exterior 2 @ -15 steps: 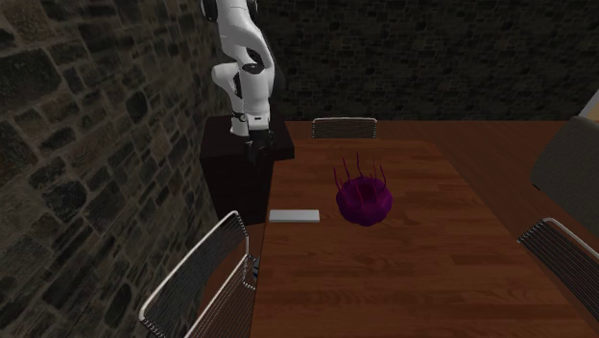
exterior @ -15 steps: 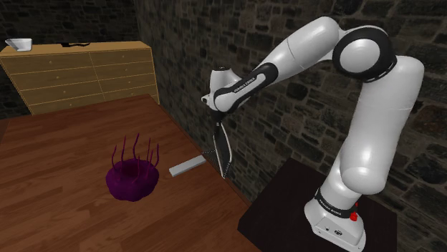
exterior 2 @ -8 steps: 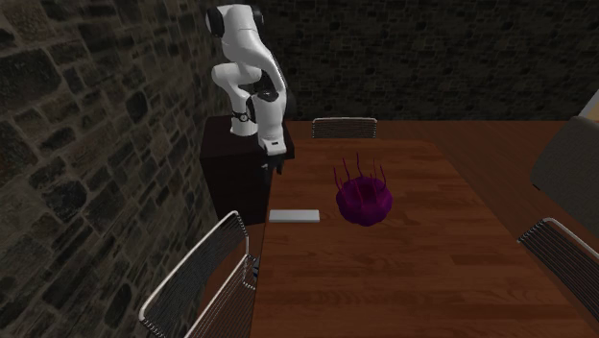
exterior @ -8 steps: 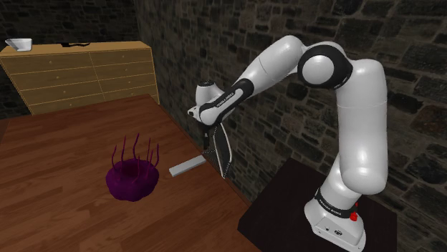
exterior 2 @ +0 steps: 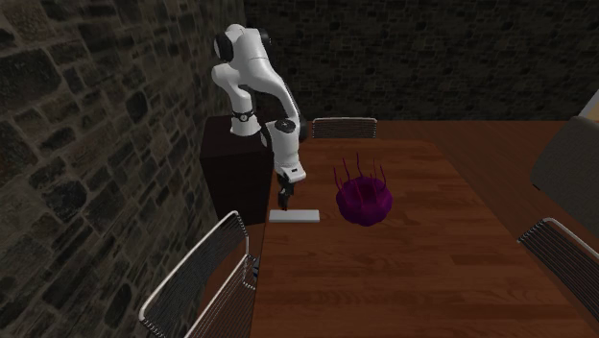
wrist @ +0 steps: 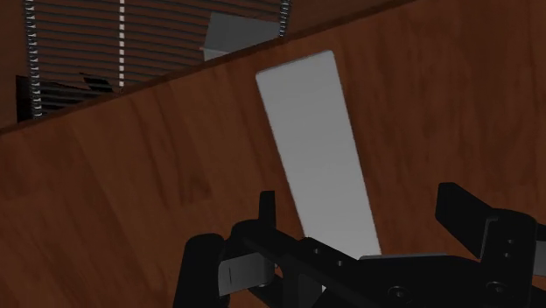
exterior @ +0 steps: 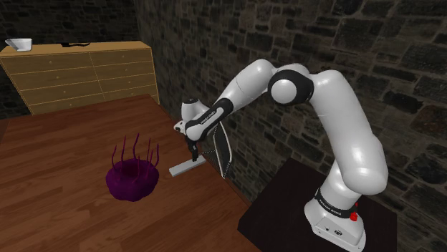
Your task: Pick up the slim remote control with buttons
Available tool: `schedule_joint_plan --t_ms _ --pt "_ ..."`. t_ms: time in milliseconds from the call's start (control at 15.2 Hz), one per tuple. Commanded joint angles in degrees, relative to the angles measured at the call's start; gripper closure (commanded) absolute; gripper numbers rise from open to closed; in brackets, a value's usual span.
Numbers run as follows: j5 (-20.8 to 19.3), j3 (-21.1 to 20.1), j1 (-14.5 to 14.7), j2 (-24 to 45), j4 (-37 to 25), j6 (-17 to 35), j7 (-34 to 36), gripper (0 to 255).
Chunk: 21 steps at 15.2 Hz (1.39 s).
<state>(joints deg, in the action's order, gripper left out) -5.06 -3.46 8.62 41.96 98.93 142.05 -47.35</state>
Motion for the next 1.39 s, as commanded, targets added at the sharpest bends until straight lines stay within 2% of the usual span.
schedule_joint_plan --t_ms 0,66,726,792,1320 --pt "-0.6 -0.5 0.3 4.5 -4.0 0.2 -1.7 0" --pt "-1.0 -0.7 0.6 6.7 -6.4 0.0 -2.5 0" --pt "-1.3 -0.4 0.9 12.0 -9.0 2.6 -2.4 0" --pt "-1.3 -0.4 0.9 12.0 -9.1 2.5 -2.4 255" --pt "-1.3 -0.4 0.9 12.0 -9.0 2.6 -2.4 255"
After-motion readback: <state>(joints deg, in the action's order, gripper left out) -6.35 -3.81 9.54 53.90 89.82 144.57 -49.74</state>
